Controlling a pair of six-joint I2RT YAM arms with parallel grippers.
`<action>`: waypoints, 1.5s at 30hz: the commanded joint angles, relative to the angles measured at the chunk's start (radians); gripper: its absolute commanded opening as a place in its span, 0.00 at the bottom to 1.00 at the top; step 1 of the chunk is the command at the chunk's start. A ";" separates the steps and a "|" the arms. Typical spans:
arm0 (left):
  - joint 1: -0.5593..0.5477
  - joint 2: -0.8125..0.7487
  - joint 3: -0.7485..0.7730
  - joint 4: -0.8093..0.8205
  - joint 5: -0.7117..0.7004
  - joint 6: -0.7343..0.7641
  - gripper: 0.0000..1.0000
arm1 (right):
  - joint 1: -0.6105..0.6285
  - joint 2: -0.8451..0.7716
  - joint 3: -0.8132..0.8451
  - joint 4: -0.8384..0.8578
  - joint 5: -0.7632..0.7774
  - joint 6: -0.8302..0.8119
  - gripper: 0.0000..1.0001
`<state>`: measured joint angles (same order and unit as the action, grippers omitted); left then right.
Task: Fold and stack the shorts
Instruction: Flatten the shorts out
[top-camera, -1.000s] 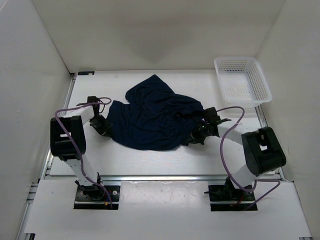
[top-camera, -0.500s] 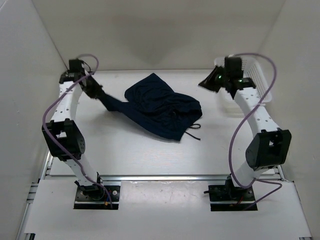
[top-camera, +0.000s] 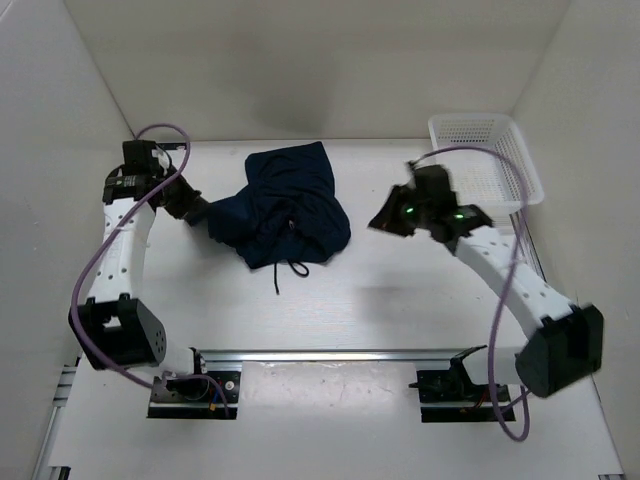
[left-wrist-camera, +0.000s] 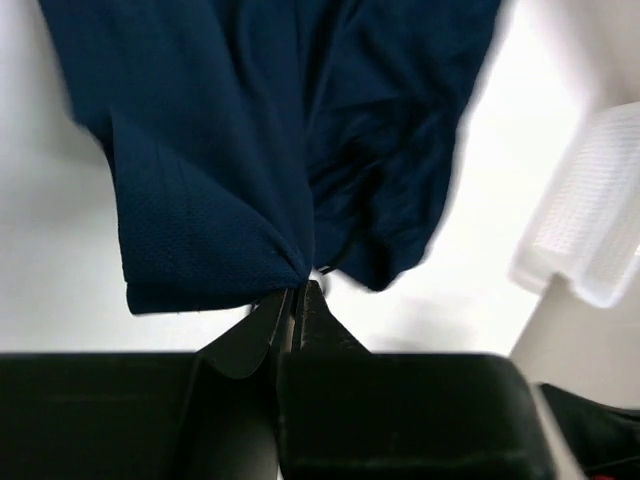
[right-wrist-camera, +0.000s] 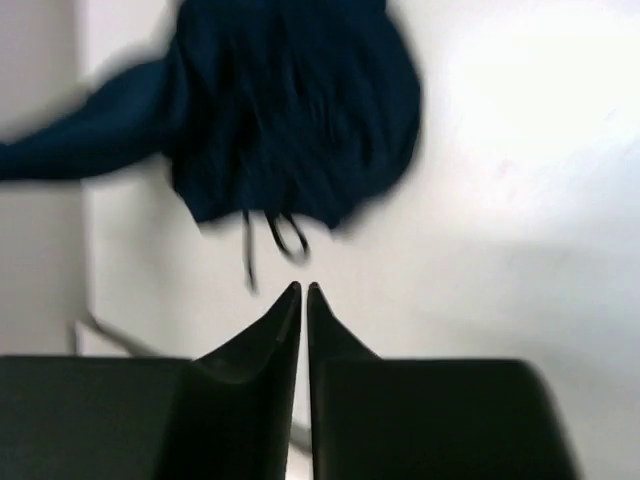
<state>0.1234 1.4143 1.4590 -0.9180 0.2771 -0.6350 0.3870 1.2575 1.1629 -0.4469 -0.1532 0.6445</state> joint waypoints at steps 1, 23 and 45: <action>0.009 0.018 -0.052 0.002 -0.003 0.026 0.10 | 0.171 0.117 -0.029 -0.010 -0.034 -0.023 0.29; 0.084 0.075 0.210 -0.134 -0.024 0.086 0.10 | 0.647 1.213 1.179 -0.354 0.299 -0.243 0.83; 0.061 0.032 -0.021 -0.079 0.057 0.143 0.10 | 0.561 0.343 0.071 -0.203 0.794 -0.074 0.00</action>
<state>0.2058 1.5078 1.5383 -1.0294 0.2844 -0.5194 0.9493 1.7805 1.3769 -0.6197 0.4488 0.5224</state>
